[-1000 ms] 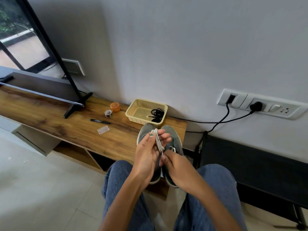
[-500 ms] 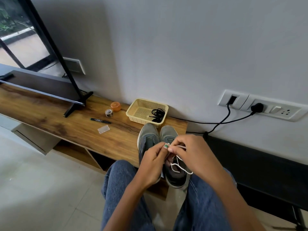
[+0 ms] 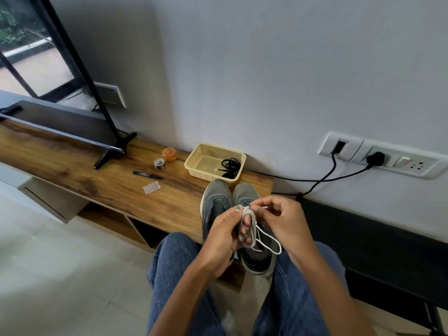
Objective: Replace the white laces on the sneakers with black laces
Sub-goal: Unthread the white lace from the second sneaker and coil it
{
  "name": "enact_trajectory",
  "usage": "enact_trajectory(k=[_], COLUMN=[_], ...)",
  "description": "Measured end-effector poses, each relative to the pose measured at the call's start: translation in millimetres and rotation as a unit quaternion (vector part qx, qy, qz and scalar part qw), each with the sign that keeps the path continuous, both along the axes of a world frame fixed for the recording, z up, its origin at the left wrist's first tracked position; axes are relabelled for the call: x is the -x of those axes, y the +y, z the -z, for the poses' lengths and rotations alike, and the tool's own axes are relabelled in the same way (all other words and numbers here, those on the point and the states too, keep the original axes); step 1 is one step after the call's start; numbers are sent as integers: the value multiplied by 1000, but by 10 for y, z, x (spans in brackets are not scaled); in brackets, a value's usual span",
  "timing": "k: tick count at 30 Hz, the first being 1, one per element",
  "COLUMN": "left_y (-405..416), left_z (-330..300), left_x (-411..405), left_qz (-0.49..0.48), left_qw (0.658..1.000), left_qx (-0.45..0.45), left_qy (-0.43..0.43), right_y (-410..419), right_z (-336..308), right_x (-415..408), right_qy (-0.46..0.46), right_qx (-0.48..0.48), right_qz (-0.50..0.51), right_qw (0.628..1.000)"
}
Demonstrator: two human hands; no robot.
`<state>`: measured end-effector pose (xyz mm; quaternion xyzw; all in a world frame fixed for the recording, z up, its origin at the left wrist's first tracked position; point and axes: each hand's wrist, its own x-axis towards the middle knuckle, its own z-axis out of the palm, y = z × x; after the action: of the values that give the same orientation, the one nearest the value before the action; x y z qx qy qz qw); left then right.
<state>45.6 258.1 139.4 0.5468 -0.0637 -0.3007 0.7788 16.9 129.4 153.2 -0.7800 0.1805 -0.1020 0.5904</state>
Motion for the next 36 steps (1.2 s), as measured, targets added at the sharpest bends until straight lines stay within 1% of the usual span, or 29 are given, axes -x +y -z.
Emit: enact_trajectory(k=[3, 7, 10, 12, 19, 24, 30, 33, 36], left_y=[10, 22, 28, 26, 43, 36, 21, 16, 19], left_z=[16, 56, 43, 31, 16, 3, 48, 73, 87], left_x=[-25, -41, -53, -61, -78, -66, -32, -44, -65], left_qz=[-25, -42, -44, -42, -24, -15, 4, 11, 10], left_qw=[999, 998, 998, 998, 998, 999, 998, 997, 996], left_qx=[1, -8, -4, -3, 16, 0, -56, -64, -72], left_qy=[20, 37, 44, 44, 47, 30, -20, -36, -47], right_y=[66, 58, 28, 20, 49, 147, 162, 137, 111], right_z=[46, 23, -21, -31, -2, 14, 33, 33, 56], right_x=[27, 54, 69, 75, 81, 80, 67, 57, 36], right_qy=[39, 78, 105, 104, 58, 29, 37, 50, 84], right_qx=[-17, -11, -40, -65, -70, -59, -12, -24, -39], right_qz=[-37, -91, -117, -130, -107, -58, -35, -36, -55], right_qw=[998, 993, 987, 984, 990, 996, 999, 998, 994])
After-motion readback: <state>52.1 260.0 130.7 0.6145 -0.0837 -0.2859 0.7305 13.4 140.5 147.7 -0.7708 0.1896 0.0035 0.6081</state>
